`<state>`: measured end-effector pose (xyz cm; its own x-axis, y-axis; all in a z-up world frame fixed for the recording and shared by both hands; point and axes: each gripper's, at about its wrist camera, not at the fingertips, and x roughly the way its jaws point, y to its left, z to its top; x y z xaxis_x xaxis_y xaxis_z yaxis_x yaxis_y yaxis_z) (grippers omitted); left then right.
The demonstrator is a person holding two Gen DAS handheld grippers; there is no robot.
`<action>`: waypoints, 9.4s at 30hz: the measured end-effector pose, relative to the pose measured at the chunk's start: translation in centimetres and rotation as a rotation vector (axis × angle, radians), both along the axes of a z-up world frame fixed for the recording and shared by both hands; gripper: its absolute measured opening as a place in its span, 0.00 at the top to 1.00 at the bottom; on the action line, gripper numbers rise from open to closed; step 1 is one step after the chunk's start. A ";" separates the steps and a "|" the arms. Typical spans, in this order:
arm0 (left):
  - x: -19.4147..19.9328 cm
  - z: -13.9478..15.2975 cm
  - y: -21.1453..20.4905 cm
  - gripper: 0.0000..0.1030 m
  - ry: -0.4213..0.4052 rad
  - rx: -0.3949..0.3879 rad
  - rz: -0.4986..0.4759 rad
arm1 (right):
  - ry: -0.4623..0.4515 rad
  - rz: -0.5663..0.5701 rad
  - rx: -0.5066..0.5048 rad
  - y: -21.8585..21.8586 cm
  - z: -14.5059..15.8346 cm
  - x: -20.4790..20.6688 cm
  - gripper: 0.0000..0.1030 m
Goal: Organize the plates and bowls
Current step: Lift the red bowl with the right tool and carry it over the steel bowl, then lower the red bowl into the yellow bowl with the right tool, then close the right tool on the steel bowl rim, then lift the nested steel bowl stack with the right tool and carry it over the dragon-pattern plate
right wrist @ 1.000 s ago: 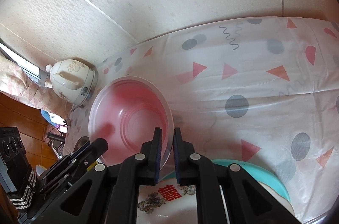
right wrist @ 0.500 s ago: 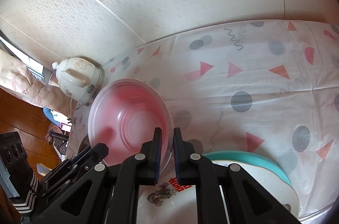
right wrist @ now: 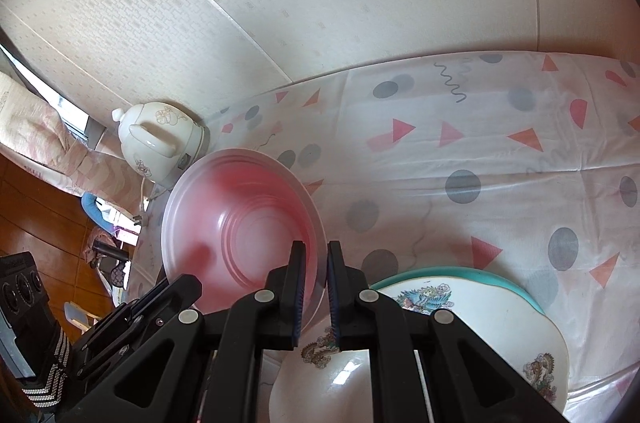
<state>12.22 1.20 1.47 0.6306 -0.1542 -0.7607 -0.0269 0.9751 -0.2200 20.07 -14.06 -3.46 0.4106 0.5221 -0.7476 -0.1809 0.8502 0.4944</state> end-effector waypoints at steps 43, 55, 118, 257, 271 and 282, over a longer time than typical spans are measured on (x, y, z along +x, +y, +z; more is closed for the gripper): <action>-9.3 -1.1 12.8 0.88 0.047 -0.110 0.231 | 0.075 0.302 -0.037 13.4 -0.9 -4.9 0.88; -8.6 -3.0 12.4 0.88 0.109 -0.117 0.222 | 0.103 0.284 -0.079 13.1 -2.1 -5.0 0.83; -8.6 -3.8 11.7 0.87 0.100 0.056 0.288 | -0.014 0.241 -0.167 12.2 -1.7 -5.9 0.81; -6.7 -0.2 -6.4 0.81 -0.046 0.026 -0.305 | -0.030 -0.203 -0.262 -9.6 0.1 -14.1 0.80; -6.0 -2.6 -6.5 0.81 0.040 0.025 -0.293 | 0.014 -0.195 -0.271 -9.4 -2.0 -13.7 0.80; -5.7 -3.5 -6.2 0.81 0.061 0.027 -0.275 | 0.008 -0.176 -0.301 -8.8 -2.3 -13.4 0.78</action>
